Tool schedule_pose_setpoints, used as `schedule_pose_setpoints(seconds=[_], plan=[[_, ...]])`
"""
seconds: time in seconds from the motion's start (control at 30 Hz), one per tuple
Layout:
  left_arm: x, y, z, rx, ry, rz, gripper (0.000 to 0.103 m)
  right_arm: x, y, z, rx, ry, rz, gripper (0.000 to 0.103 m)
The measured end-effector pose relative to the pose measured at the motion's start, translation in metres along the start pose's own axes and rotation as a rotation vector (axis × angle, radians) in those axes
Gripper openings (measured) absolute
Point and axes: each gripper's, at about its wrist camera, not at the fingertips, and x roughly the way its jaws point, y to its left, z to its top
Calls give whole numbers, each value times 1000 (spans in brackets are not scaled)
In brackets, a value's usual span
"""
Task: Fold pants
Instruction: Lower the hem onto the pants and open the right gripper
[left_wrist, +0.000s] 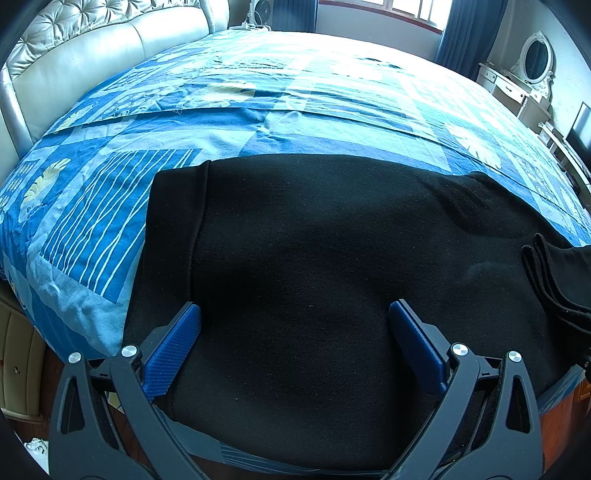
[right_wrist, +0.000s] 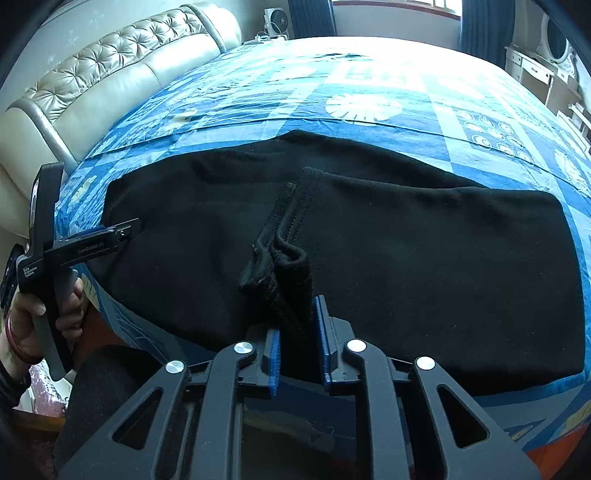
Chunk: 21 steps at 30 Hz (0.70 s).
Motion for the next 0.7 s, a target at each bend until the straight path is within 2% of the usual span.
schedule_pose_setpoints(seconds=[0.07, 0.13, 0.5, 0.7], plan=[[0, 0, 0, 0, 0, 0, 101, -1, 0, 0, 12, 1, 17, 28], [0, 0, 0, 0, 0, 0, 101, -2, 1, 0, 15, 0, 24, 29], [0, 0, 0, 0, 0, 1, 101, -8, 6, 0, 12, -4, 36, 34], [0, 0, -1, 0, -1, 1, 101, -13, 17, 0, -34, -22, 4, 34]])
